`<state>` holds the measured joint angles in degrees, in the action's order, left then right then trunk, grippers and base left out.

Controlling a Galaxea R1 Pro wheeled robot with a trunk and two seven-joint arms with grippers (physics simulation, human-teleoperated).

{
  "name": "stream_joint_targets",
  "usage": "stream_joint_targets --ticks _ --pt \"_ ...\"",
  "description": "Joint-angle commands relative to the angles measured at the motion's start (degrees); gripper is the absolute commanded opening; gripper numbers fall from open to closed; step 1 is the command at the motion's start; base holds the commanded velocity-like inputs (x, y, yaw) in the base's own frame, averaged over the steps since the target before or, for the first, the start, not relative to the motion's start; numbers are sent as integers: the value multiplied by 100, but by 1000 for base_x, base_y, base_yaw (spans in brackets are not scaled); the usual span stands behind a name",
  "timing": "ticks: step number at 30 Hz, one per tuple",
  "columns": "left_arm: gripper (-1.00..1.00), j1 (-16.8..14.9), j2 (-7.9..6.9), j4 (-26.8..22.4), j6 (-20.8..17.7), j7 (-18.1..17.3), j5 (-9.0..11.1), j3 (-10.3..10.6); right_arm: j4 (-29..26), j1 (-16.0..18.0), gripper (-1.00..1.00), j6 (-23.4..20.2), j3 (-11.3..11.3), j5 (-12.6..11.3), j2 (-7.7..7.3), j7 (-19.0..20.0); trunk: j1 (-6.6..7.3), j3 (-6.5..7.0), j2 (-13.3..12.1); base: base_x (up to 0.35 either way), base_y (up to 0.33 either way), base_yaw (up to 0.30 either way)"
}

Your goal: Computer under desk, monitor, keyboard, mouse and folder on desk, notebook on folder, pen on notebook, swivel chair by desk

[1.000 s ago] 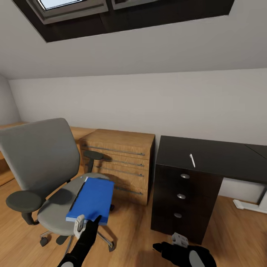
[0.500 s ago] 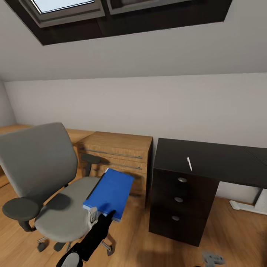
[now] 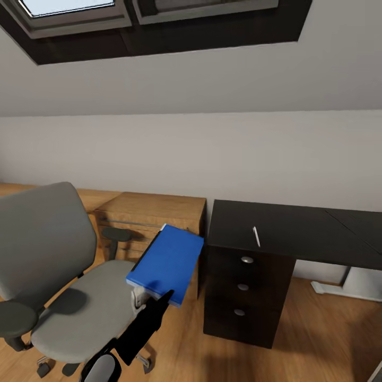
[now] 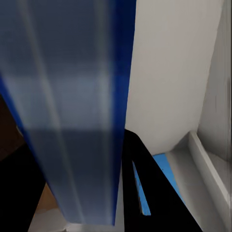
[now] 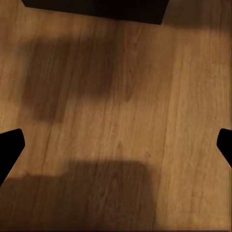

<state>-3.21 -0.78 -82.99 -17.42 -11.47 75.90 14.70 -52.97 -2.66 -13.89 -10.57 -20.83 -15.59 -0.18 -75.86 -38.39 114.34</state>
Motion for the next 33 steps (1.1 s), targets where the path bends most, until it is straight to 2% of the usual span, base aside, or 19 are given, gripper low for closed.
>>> stream_joint_targets --ticks 1,10,12,15,17,18,21,22,23,26,27,30,31,32,33 --pt "-100 4 -8 -40 -21 -3 50 -5 6 -3 100 -20 -7 -28 -5 0 23 13 -39 0 0 -23" --pt "-100 60 -118 -332 -2 50 48 -62 257 -6 100 -1 -7 -19 -5 16 221 174 -400 0 0 -7" --pt "-100 49 -129 -349 0 112 48 -65 302 -7 100 4 -7 -18 -5 17 265 210 -480 0 0 -1" --pt "-100 -72 -100 -357 -5 409 49 -47 388 -7 100 7 -7 -15 -5 18 330 264 -601 0 0 0" --pt "-100 -388 -56 -357 -35 815 57 2 429 -16 100 8 -7 -13 -10 18 374 300 -681 0 0 -4" --pt "-100 -669 1 -346 -52 1099 60 103 447 -27 100 8 -7 -12 -11 20 396 318 -721 0 0 -66" --pt "-100 -1176 145 -264 -89 1483 65 338 493 -62 100 31 -7 -12 -28 19 462 372 -841 0 0 -142" --pt "-100 -1879 379 65 -233 1877 88 662 857 -107 100 379 -5 -16 -109 66 484 390 -881 0 0 -246" --pt "-100 -2148 485 275 -317 1968 105 789 1089 -117 100 727 6 -20 -162 224 506 408 -921 0 0 -263" --pt "-100 -2422 581 540 -428 2021 126 903 1345 -123 100 1222 14 -28 -216 650 572 461 -1042 0 0 -275" --pt "-100 -2693 620 734 -671 1925 154 973 1670 -128 100 1656 37 -42 -256 1168 594 479 -1082 0 0 -291" --pt "-100 -2866 633 814 -840 1850 149 989 1777 -129 100 1756 46 -45 -264 1278 660 533 -1202 0 0 -293" --pt "-100 -3046 673 1119 -1058 1496 135 1013 1850 -130 100 1810 65 -45 -267 1343 682 551 -1242 0 0 -295" --pt "-100 -3058 675 1177 -1074 1428 130 1014 1854 -130 100 1817 64 -45 -267 1347 704 569 -1282 0 0 -295" --pt "-100 -3206 676 1522 -1125 1087 99 1024 1864 -130 100 1847 67 -44 -268 1361 726 587 -1323 0 0 -295"
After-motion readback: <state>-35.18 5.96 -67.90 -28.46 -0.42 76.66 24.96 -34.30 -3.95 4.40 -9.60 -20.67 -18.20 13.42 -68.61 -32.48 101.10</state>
